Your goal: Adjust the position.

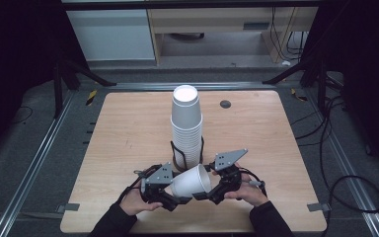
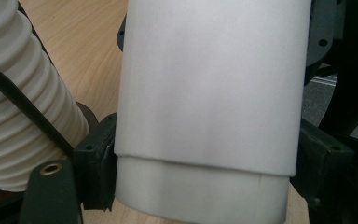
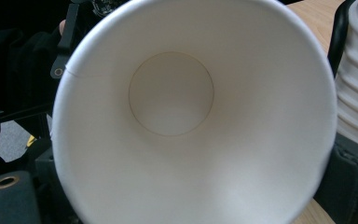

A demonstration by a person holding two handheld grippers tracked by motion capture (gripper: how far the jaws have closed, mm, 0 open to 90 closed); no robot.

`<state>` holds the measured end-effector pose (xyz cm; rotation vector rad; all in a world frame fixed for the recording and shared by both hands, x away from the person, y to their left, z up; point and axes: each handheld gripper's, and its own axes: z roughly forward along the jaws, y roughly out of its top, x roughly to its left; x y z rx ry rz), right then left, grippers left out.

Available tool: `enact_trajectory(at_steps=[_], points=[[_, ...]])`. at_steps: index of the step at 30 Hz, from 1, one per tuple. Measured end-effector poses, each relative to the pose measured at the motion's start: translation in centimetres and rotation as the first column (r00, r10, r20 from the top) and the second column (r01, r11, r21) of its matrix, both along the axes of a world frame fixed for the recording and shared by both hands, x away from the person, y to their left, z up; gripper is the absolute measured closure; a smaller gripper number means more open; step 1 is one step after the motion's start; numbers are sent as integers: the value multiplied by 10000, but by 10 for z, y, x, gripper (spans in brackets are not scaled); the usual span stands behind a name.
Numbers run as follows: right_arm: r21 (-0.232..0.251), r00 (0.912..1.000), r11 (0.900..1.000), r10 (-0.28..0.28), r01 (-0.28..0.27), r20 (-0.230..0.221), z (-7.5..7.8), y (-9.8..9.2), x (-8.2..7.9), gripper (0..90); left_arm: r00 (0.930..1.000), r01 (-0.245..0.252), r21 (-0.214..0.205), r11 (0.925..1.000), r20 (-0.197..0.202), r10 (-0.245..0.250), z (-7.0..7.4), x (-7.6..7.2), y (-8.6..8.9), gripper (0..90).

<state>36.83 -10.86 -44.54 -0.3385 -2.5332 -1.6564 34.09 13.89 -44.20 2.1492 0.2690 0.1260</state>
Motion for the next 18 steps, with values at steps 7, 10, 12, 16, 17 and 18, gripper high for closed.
enact_trajectory(at_steps=[7,10,12,16,17,18], points=[[15,9998,10000,-67,67,180,3,-4,0,91,9998,-155,-31,9999,92,155,2,0,2,197],[47,9997,9999,-130,129,222,5,-6,0,91,9997,-195,-32,9998,118,195,3,1,3,184],[69,9995,9999,-156,154,261,7,-8,-1,91,9997,-219,-13,9998,120,219,3,1,4,179],[-1,9983,9995,-326,327,491,12,-12,-1,92,9992,-393,-7,9992,122,393,5,2,9,166],[-6,9978,9994,-351,352,568,15,-15,-1,92,9990,-424,22,9991,153,424,5,2,10,161],[-119,9963,9988,-469,478,717,18,-17,-2,92,9988,-457,47,9989,187,456,5,2,11,160]])
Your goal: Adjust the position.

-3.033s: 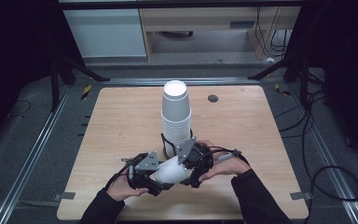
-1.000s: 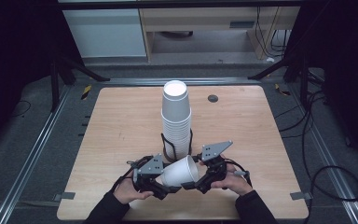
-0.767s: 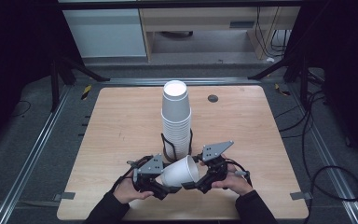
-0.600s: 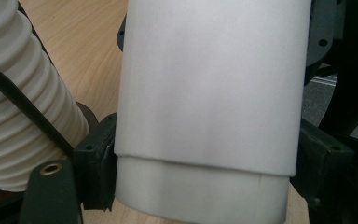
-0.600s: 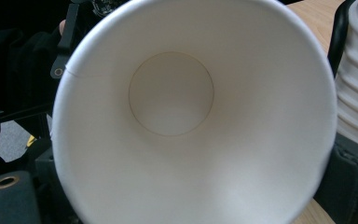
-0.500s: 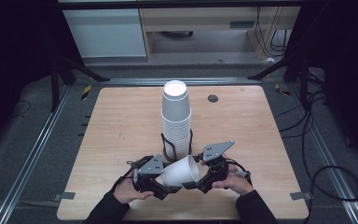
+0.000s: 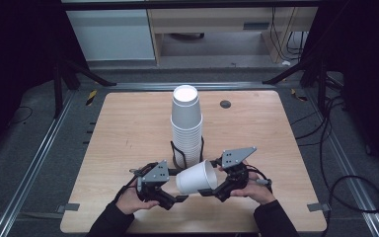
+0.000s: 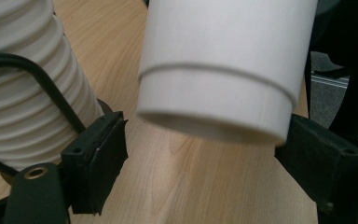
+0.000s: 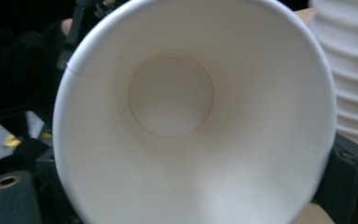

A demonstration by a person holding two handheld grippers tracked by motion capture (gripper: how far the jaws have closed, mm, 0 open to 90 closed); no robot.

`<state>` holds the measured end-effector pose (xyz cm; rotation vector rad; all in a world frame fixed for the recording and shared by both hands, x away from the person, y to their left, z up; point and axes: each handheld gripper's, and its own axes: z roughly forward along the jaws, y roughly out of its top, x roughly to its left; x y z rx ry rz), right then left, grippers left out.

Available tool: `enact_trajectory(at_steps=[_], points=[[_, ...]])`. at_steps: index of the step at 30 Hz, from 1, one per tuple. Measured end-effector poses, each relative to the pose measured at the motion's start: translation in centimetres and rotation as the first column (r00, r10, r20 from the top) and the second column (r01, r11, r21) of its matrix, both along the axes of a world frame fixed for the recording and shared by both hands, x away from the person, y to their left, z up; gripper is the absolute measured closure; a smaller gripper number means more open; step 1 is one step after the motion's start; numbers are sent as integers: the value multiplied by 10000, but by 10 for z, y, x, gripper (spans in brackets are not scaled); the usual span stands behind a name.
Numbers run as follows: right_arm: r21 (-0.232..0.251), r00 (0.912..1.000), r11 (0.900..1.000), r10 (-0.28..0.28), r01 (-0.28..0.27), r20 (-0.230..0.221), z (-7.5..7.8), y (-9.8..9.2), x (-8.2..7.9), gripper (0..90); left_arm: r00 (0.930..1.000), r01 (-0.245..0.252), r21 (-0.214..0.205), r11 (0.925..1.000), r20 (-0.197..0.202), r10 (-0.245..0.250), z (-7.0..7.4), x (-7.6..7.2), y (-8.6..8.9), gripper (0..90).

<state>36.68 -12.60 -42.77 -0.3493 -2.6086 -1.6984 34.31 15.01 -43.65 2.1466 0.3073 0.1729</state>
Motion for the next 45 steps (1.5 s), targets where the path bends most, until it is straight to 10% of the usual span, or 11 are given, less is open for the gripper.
enact_trajectory(at_steps=[8,15,23,33,45], points=[[-1258,9981,9914,-284,352,553,21,-11,6,91,9989,-474,428,9980,-12,475,-2,7,11,135],[-3078,9969,9513,54,190,781,35,8,15,91,9978,-656,580,9962,46,654,-4,10,13,112],[-3963,9954,9171,734,-432,615,33,42,22,89,9985,-533,582,9969,124,527,-3,9,10,105],[-4291,9881,8970,1433,-1062,551,30,74,22,88,9990,-432,666,9968,123,424,-4,8,7,111],[-4126,9852,9025,1614,-1234,583,29,83,20,81,9990,-441,670,9968,26,440,-5,8,6,219]])
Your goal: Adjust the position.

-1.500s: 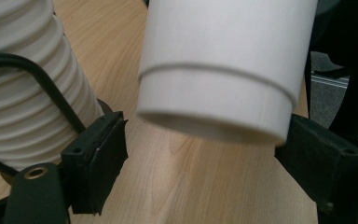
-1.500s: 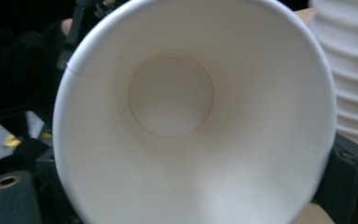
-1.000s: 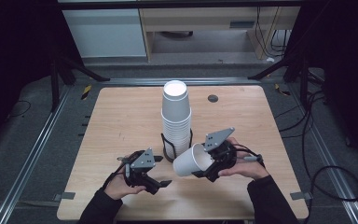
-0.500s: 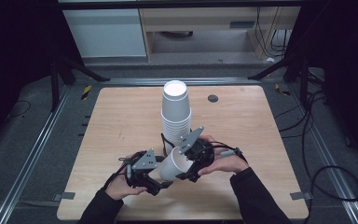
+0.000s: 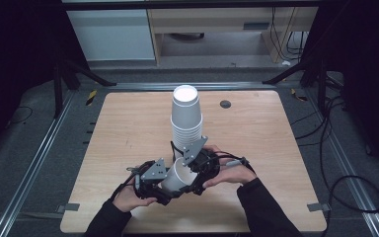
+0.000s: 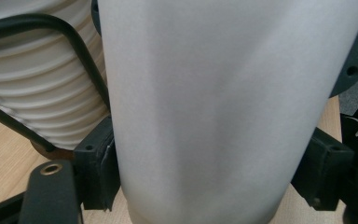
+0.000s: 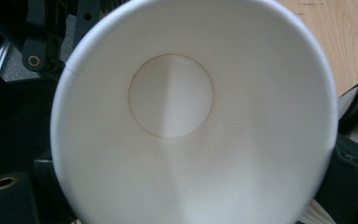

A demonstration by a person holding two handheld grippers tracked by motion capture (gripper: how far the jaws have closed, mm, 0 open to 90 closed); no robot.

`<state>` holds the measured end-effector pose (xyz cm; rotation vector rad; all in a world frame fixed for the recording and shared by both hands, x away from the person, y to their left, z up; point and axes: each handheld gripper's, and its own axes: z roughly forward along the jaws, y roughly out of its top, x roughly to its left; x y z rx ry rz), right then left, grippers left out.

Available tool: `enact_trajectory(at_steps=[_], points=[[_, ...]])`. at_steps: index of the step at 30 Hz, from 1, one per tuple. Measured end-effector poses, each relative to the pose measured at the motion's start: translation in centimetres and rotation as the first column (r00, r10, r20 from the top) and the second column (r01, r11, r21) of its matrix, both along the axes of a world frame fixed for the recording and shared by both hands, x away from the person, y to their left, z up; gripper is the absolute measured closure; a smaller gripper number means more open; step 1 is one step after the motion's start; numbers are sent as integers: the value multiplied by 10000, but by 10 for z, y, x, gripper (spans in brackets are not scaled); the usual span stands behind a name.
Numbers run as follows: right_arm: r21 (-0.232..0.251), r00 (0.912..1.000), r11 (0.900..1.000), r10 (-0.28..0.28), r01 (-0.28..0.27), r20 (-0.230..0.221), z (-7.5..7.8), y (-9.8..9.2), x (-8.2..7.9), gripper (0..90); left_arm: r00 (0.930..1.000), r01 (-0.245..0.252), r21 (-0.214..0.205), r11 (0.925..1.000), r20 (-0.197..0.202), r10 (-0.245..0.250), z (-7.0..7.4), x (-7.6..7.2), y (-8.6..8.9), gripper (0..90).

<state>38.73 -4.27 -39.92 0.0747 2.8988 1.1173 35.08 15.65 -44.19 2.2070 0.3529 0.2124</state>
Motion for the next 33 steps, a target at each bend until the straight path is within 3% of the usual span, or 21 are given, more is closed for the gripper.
enact_trajectory(at_steps=[7,15,16,25,28,32,33], points=[[22,10000,10000,-38,38,-71,-3,-1,0,55,10000,36,95,9999,69,-37,0,0,0,222],[1017,9989,9937,-462,471,-110,7,-24,-2,47,10000,-48,-231,9997,-21,48,3,1,8,223],[1284,9975,9893,-709,696,55,9,-33,-3,47,10000,-90,-327,9994,-27,89,4,2,9,223],[2740,9875,9495,-1574,1530,-60,3,-73,-16,52,9997,-262,-358,9990,14,262,3,4,11,222],[3148,9824,9317,-1861,1812,-149,-6,-80,-23,53,9996,-275,-516,9983,66,279,4,3,11,222],[3725,9708,8979,-2360,2347,-428,-19,-87,-29,54,9998,-195,-677,9975,77,200,5,1,8,221],[3725,9708,8979,-2360,2347,-428,-19,-87,-29,54,9998,-195,-677,9975,77,200,5,1,8,221]])
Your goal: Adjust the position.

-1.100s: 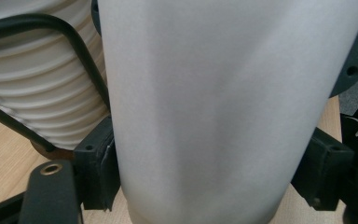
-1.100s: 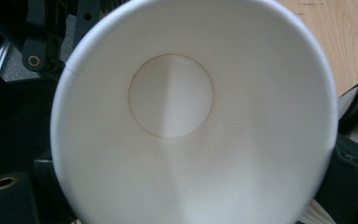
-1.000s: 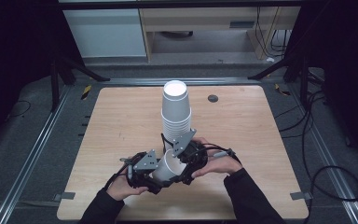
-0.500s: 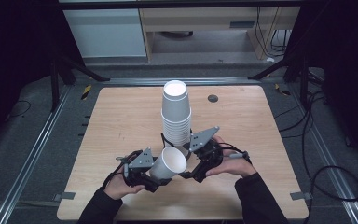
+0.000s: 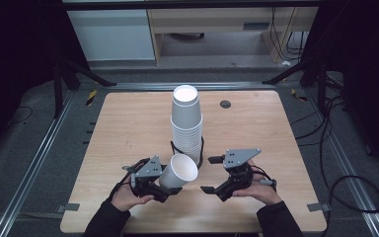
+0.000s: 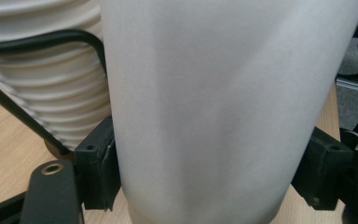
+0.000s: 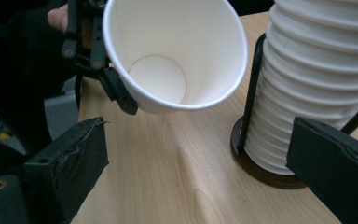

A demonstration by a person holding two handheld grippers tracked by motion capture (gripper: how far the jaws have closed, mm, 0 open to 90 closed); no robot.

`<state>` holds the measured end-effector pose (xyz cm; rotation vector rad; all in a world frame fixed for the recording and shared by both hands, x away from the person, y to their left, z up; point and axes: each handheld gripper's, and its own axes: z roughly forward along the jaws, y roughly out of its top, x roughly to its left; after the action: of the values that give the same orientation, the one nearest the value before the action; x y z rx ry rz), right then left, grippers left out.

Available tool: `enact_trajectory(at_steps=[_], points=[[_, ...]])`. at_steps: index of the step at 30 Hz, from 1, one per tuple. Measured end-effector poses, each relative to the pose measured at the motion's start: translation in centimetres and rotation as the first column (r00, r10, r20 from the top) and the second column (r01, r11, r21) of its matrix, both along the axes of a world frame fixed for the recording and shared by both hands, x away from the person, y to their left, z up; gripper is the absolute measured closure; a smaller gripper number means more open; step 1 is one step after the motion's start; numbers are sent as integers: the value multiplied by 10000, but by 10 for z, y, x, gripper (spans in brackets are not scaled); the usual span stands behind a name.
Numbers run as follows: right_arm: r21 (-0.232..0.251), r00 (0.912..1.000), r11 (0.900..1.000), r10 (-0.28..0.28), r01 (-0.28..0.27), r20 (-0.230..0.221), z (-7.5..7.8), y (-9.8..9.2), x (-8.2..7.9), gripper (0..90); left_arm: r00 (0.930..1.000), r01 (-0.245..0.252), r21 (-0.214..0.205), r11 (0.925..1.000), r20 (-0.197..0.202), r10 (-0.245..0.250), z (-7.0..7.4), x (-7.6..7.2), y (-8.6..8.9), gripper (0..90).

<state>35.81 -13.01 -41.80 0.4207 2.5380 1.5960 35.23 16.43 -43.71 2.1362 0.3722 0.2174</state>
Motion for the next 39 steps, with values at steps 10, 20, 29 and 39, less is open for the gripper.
enact_trajectory(at_steps=[10,20,29,39], points=[[956,9964,9952,-111,192,-842,-20,9,3,56,9999,31,-168,9999,98,-30,-3,-3,-10,221],[1413,9934,9899,16,147,-1148,-23,21,6,52,9997,226,-44,9997,-46,-226,-9,-3,-21,221],[1392,9915,9903,232,-52,-1277,-26,36,8,54,9993,359,39,9993,-69,-359,-13,-5,-29,221],[1286,9910,9914,397,-231,-1280,-28,39,8,77,9988,490,96,9988,-100,-489,-13,-6,-31,222]])
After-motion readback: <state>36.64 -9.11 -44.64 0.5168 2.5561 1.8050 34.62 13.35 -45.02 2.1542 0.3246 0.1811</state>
